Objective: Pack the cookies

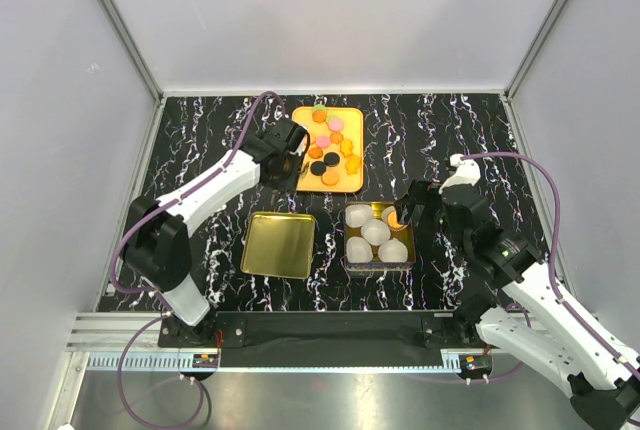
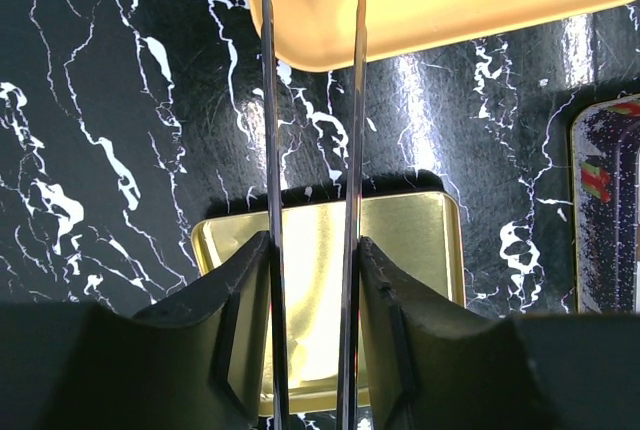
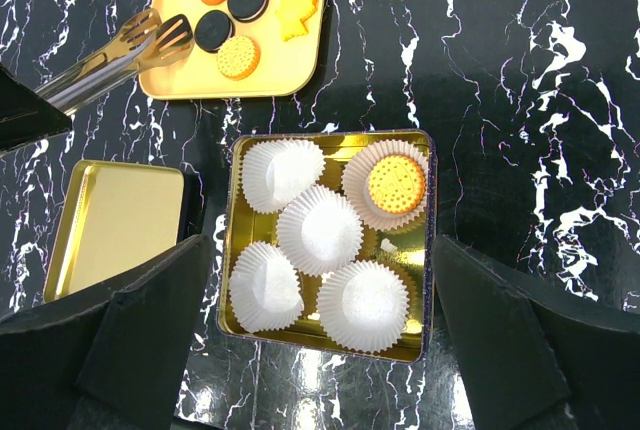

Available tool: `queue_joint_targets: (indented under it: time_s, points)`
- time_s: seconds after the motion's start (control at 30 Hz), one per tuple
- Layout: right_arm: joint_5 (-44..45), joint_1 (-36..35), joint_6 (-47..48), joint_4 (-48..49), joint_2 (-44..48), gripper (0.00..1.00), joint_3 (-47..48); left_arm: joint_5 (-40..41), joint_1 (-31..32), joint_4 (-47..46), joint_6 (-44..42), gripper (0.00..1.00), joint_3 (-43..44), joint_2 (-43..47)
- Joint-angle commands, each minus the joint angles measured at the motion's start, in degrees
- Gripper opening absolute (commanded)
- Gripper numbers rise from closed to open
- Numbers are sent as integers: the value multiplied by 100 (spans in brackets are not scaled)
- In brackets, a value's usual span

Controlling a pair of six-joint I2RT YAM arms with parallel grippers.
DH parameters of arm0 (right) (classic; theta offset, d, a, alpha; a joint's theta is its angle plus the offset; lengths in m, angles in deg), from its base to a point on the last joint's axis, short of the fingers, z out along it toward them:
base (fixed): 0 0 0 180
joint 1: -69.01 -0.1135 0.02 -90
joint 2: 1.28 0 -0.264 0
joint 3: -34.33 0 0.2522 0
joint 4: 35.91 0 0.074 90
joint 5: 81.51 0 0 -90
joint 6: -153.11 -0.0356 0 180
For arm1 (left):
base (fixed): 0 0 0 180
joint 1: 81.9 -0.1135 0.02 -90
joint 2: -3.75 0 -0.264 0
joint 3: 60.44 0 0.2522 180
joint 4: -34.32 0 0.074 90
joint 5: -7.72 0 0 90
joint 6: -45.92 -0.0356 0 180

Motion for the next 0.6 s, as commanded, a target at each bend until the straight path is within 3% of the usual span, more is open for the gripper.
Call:
queue_joint_targets:
  time_s: [0.0, 0.33, 0.57]
  points:
    - [19, -25, -47, 160, 41, 100, 14, 193, 23, 64, -136, 34, 376, 230]
    - [81, -16, 14, 168, -38, 100, 111, 79, 58, 320, -232, 32, 667, 546]
    - [116, -25, 93, 168, -205, 100, 260, 0, 505, 522, -197, 33, 763, 889]
